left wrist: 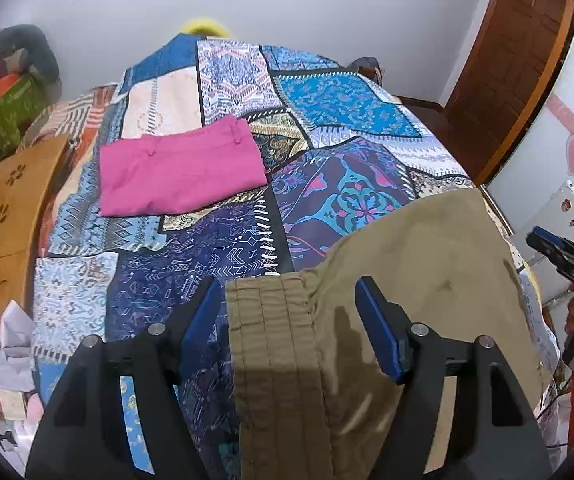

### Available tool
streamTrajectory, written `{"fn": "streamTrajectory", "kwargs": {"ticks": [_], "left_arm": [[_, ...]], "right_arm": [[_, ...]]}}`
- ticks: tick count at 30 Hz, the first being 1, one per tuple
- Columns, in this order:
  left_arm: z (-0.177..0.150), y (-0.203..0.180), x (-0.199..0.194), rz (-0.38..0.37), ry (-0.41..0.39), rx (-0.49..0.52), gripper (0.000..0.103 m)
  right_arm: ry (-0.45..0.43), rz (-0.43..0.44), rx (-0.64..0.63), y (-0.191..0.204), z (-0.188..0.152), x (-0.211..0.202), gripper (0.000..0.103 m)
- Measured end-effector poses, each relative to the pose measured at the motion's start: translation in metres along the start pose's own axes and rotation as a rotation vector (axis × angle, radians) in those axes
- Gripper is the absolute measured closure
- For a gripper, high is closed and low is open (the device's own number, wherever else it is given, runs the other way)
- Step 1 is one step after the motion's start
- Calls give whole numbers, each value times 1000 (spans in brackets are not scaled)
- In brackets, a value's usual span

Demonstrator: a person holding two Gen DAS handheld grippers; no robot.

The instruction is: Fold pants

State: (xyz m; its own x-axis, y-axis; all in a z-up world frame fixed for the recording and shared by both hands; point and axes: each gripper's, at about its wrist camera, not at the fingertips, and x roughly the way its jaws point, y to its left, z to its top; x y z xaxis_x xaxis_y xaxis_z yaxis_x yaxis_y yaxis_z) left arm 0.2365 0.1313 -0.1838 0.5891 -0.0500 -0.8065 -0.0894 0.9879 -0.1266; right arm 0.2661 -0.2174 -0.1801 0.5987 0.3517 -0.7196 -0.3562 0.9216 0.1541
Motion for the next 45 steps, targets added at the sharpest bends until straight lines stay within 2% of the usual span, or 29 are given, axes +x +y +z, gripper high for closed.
{"fn": "streamTrajectory", "kwargs": {"ticks": [11,17,18,19,20,22,30,35,38,40,43,45], "left_arm": [[-6,10,38,2,71,-17,32],[-5,15,39,40,27,-44,32],[-5,16,40,48,24,-48,32],[-5,17,41,54,24,-52,32],[-6,19,43,64,23,-58,32],[-7,23,46,72,21,-79,32],[-7,40,51,70,27,-182,29],[-7,44,53,53,54,-207,26],[-3,45,44,29,86,-227,27],[0,39,29,30,54,-197,27],[6,21,7,61,-17,-102,27],[7,11,3,46,-31,-67,27]], "right_arm": [[17,5,-24,-16,29,62,55],[77,8,-24,-23,39,94,55],[101,6,-38,-22,38,101,58],[112,9,-48,-21,38,105,70],[117,3,-59,-20,37,108,76],[123,-36,-108,-15,36,113,82],[151,-50,-149,-14,37,119,85],[175,-59,-147,-12,42,122,85],[196,-58,-126,-11,48,119,79],[186,-44,-119,-8,54,107,75],[132,-2,-129,5,57,89,62],[117,43,-158,22,55,80,62]]}}
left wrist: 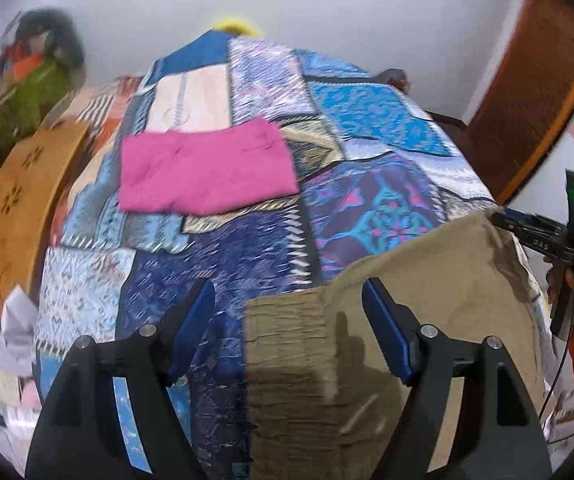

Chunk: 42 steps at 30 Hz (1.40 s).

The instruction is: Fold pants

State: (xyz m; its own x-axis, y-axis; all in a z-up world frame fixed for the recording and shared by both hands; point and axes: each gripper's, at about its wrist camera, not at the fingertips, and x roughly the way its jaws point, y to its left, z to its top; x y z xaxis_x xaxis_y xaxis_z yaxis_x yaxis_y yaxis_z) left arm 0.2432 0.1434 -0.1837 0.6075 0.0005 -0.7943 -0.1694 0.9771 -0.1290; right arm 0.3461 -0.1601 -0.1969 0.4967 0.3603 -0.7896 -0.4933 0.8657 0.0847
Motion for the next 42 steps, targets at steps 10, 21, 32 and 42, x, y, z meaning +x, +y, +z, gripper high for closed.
{"fn": "streamTrajectory", "kwargs": {"ticks": [10,21,32,42], "left_arm": [[-7,-38,34,-60,75,98,27],[-1,-10,58,38,111,49,27],[5,17,56,50,120,-82,29],[-2,-10,-36,31,-24,72,31]], "right_arm": [[-40,79,-151,62,-4,2,62],[75,46,-32,31,-5,48,54],[83,-7,-98,44,-11,26,52],[0,31,-57,62,-26,-40,52]]}}
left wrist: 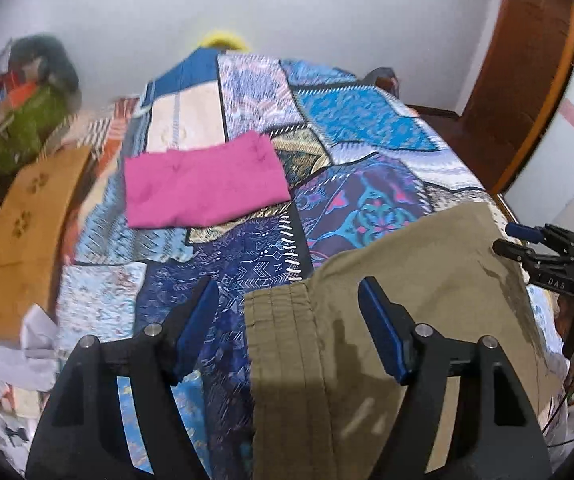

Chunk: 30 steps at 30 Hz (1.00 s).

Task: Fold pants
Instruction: 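Fold the pants over again with both grippers and release onto the bed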

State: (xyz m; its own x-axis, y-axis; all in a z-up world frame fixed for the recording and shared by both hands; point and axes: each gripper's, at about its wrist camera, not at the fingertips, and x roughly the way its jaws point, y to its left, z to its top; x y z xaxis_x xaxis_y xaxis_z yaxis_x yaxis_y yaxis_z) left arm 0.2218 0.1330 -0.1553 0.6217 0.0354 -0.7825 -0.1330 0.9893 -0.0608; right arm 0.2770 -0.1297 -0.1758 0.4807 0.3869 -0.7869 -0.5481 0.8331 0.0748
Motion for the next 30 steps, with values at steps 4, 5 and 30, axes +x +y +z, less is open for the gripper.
{"fn": "streamTrajectory", "kwargs": {"ticks": [4,5,30], "left_arm": [[-13,-2,-33,-10,-31,29,29],[-18,-3,-41,-12,-40,30,26],[-143,-6,-44,-307,190,-153,17]], "right_arm": [[-67,16,1,17,-1,-35,52],[-83,22,2,22,-2,-44,51],[16,80,-5,99,-99,-24,43]]}}
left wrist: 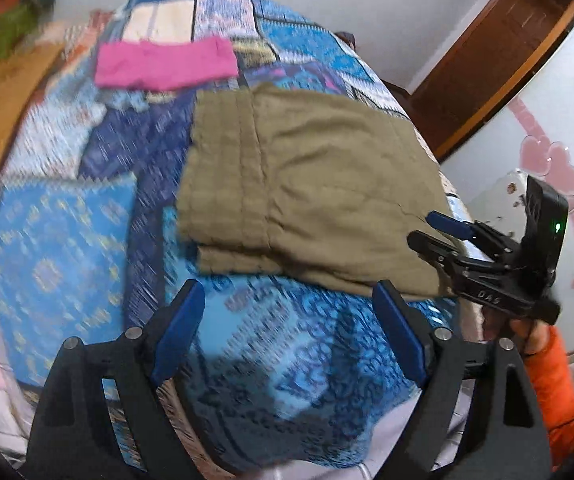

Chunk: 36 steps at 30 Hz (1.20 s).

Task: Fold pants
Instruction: 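Fold the pants over again with both grippers and release onto the bed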

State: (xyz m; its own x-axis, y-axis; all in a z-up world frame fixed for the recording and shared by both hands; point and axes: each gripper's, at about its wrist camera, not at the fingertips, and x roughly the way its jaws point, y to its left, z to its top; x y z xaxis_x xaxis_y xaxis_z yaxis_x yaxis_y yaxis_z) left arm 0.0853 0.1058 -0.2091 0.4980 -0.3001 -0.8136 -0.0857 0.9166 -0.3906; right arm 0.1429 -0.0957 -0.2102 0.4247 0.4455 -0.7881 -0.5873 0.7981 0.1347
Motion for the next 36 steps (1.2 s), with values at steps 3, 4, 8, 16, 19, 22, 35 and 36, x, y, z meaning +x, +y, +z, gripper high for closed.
{"fn": "streamTrajectory", "kwargs": {"ticks": [3,4,8,16,19,22,35,36], "left_arm": [[-4,4,10,-53,39,-50,17],[-5,4,11,-58,39,-58,17],[-2,8,16,-136,25,-126,16],[23,23,34,-208,10,-319,15],[34,20,36,-196,1,-326,15],[41,21,38,-183,-15,-344,29],[61,-12,53,53,-132,-127,73],[62,-15,51,69,-139,-104,73]], "right_arm": [[2,11,3,-2,-6,-7,43],[1,12,3,-4,-8,-9,43],[-9,15,17,-9,-16,-15,43],[-33,20,47,-11,-20,-14,42],[-32,26,52,-12,-20,-14,41],[-30,27,53,-13,-21,-15,41],[-31,36,94,-22,-20,-15,40],[-27,37,95,-22,-20,-16,40]]}}
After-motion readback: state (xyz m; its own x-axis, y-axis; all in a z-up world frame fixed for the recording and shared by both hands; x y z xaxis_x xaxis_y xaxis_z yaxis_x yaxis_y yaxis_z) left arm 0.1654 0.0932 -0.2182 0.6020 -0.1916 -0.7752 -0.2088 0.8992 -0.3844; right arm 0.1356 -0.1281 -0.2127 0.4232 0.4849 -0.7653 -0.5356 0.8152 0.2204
